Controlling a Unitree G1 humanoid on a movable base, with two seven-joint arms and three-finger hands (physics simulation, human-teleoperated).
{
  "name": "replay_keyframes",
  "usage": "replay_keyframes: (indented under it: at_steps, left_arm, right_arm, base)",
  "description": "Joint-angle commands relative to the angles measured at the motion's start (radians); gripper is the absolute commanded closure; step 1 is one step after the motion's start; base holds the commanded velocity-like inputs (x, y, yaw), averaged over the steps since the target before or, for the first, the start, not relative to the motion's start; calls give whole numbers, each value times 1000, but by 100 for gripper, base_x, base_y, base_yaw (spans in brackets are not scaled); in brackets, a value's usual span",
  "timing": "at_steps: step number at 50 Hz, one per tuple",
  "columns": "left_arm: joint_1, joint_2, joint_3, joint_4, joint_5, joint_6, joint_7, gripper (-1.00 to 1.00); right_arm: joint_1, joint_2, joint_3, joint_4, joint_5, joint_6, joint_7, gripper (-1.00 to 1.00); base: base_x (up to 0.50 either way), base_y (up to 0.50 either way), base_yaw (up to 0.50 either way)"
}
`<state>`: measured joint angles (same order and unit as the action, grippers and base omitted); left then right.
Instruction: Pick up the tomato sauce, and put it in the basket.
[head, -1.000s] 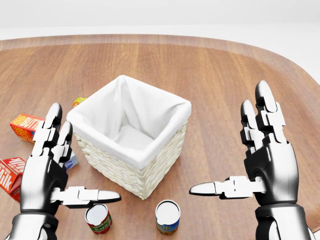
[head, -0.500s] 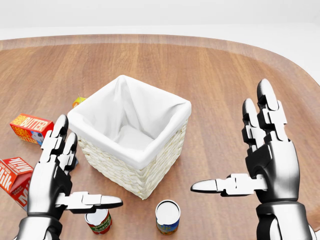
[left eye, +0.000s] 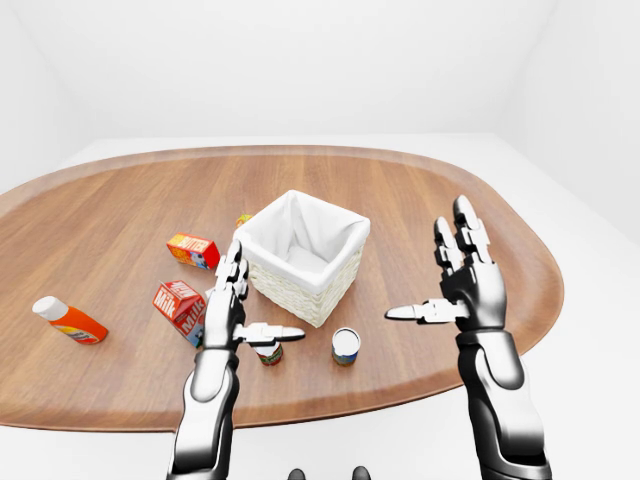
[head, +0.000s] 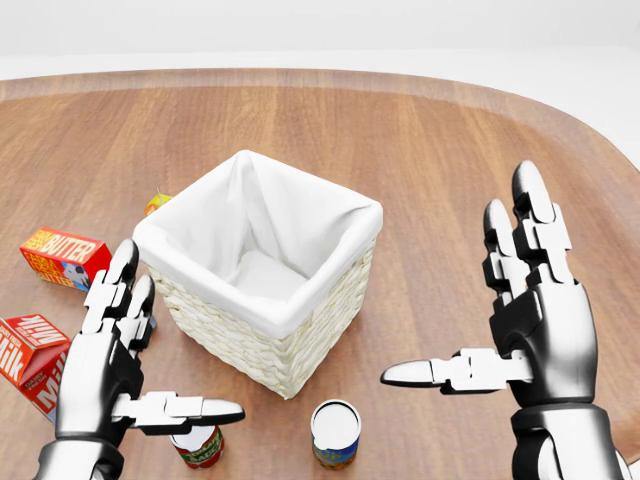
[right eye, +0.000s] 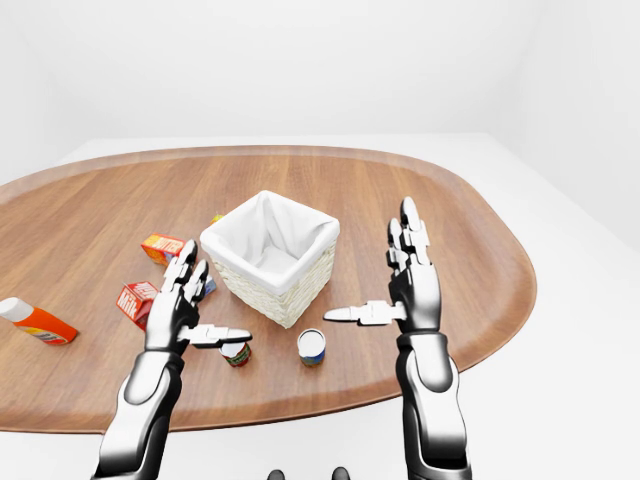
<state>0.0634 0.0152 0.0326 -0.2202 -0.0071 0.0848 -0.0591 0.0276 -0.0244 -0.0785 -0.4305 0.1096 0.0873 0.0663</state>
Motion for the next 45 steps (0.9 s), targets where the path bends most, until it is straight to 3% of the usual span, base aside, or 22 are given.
replay_keyframes:
  at_steps: [1,4,10,17,21,34,42,45]
  left_arm:
    - [3,0,1,19,9,-16,-1,-97]
    - [7,0,-2,11,11,-11,-1,-97]
    - [4,1,1,36,12,-31,-3,-96]
    - [4,3,7,44,13,-37,-5,-96]
    - [0,5,12,77,13,-63,-8,-96]
    - [-10,10,25,130,9,-99,-9,-96]
    - [-18,10,24,197,12,-153,-7,-96]
    - [-18,10,24,200,11,-155,-6,-96]
  right_arm:
    - [1,1,2,0,-1,0,0,-100]
    - [1,1,3,1,-2,0,0,-100]
    - [3,2,5,1,-3,0,0,-100]
    - [7,2,6,-4,-1,0,1,-100]
    - [9,3,8,-4,-2,0,2,-100]
    - [15,5,12,-5,-5,0,3,-100]
    - [11,3,9,-2,-4,0,3,-100]
    - [8,3,7,-3,-2,0,3,-100]
  base:
    - [0,0,0]
    - [0,0,0]
    - [0,0,0]
    - [0,0,0]
    - [0,0,0]
    - [0,0,0]
    - [0,0,0]
    - [0,0,0]
